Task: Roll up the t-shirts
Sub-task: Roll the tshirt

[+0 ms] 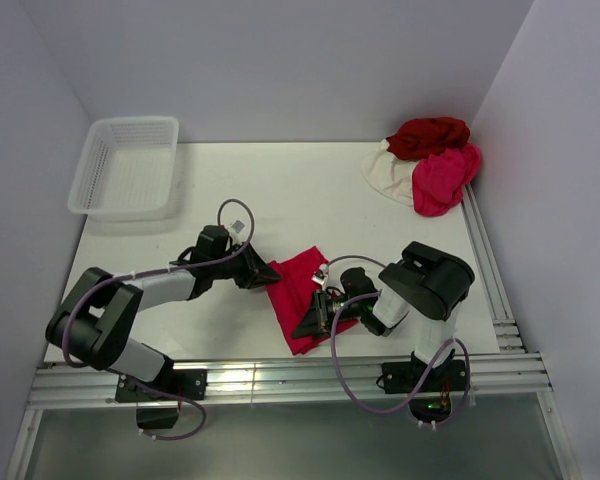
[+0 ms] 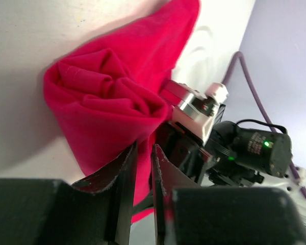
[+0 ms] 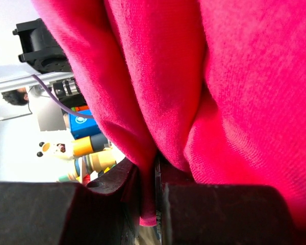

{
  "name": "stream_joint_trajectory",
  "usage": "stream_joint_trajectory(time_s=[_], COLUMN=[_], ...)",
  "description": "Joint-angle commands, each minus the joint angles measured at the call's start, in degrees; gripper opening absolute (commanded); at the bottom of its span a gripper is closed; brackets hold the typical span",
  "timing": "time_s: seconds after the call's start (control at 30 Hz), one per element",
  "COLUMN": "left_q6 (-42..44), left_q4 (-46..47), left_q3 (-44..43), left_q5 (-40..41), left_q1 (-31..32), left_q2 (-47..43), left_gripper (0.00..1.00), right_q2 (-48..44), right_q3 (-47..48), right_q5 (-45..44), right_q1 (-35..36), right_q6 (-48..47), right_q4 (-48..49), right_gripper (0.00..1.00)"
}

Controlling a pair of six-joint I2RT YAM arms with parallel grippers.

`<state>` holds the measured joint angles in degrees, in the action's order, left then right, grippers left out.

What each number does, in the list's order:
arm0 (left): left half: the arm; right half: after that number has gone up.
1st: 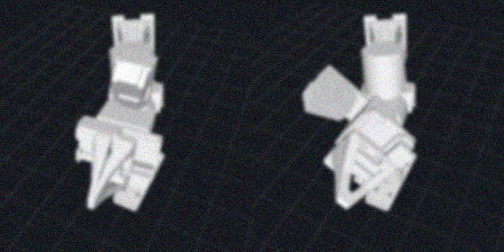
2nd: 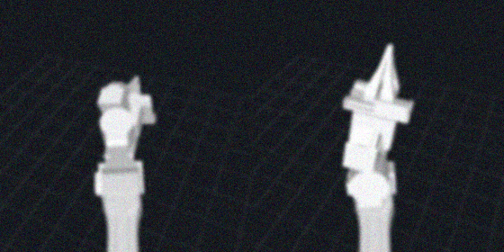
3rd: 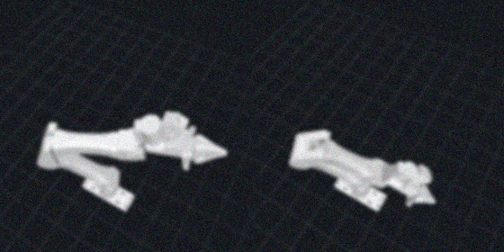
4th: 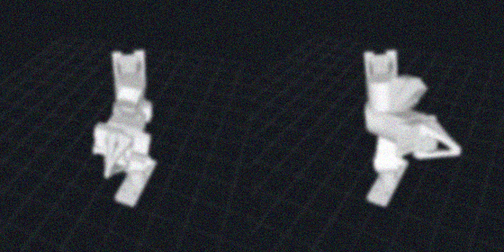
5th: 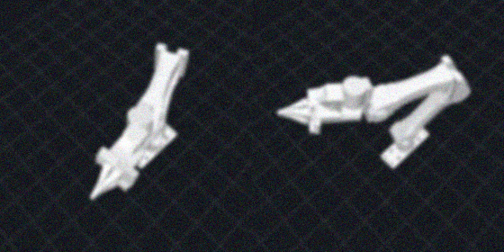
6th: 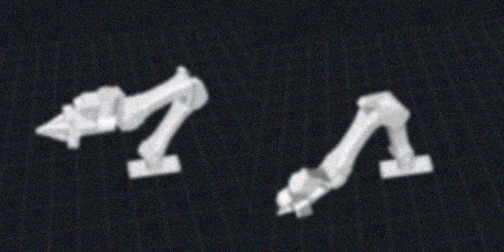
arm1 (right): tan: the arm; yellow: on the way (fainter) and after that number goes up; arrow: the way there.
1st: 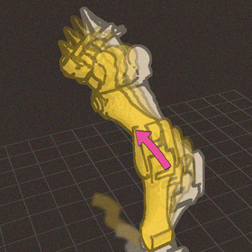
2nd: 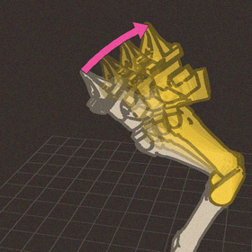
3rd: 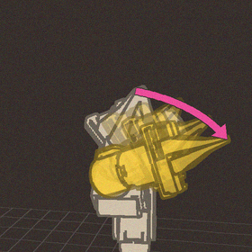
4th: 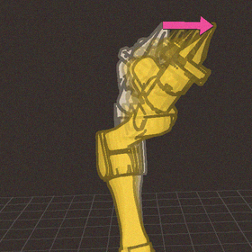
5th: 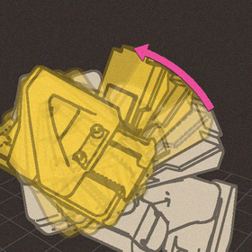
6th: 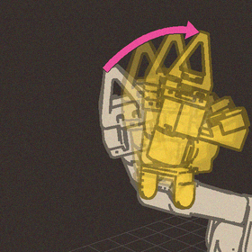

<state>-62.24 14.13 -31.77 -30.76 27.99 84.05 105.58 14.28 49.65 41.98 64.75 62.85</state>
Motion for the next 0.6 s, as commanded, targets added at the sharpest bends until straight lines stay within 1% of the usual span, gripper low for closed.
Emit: stream_joint_trajectory(time_s=[0.0,0.13,0.17,0.23,0.27,0.3,0.33,0.4,0.47,0.5,0.57], left_q6=[-0.6,1.7,2.1,3.9,4.3,5.0,5.3,5.5,5.3,4.8,4.8], left_q4=[5.1,0.7,-0.8,-6.0,-8.0,-10.7,-13.5,-16.0,-15.5,-15.0,-12.8], left_q3=[-2.8,-8.0,-10.7,-13.1,-15.7,-16.8,-18.6,-19.5,-19.3,-18.9,-17.8], left_q5=[0.2,2.6,4.2,6.1,7.6,10.0,10.8,12.6,12.7,12.6,12.5], left_q1=[1.9,4.1,4.5,5.7,6.1,6.7,7.1,7.6,8.0,8.1,8.3], left_q2=[2.9,6.2,6.6,7.5,7.8,8.8,9.1,9.8,10.4,10.5,9.8], left_gripper=[0.22,0.21,0.21,0.21,0.21,0.22,0.21,0.21,0.21,0.21,0.21], right_q2=[1.3,1.7,1.7,1.6,1.5,0.4,-0.3,-3.7,-5.9,-7.7,-8.5], right_q3=[0.2,0.7,0.7,0.7,0.8,1.2,1.2,1.5,1.4,1.8,2.2], right_q5=[-0.2,-0.1,-0.1,-0.4,-0.7,-1.0,-1.5,-2.5,-3.6,-3.9,-4.5], right_q1=[0.6,0.5,0.5,0.5,0.5,0.6,0.5,0.5,0.6,0.5,0.6], right_q6=[-0.5,-0.8,-0.8,-0.9,-1.3,-1.7,-2.5,-4.0,-5.4,-6.3,-6.7], right_q4=[-2.4,-3.3,-3.5,-4.0,-6.3,-7.7,-10.4,-14.5,-18.4,-19.8,-22.0], right_gripper=[0.00,0.00,0.00,0.00,0.02,0.08,0.11,0.15,0.15,0.12,0.07])
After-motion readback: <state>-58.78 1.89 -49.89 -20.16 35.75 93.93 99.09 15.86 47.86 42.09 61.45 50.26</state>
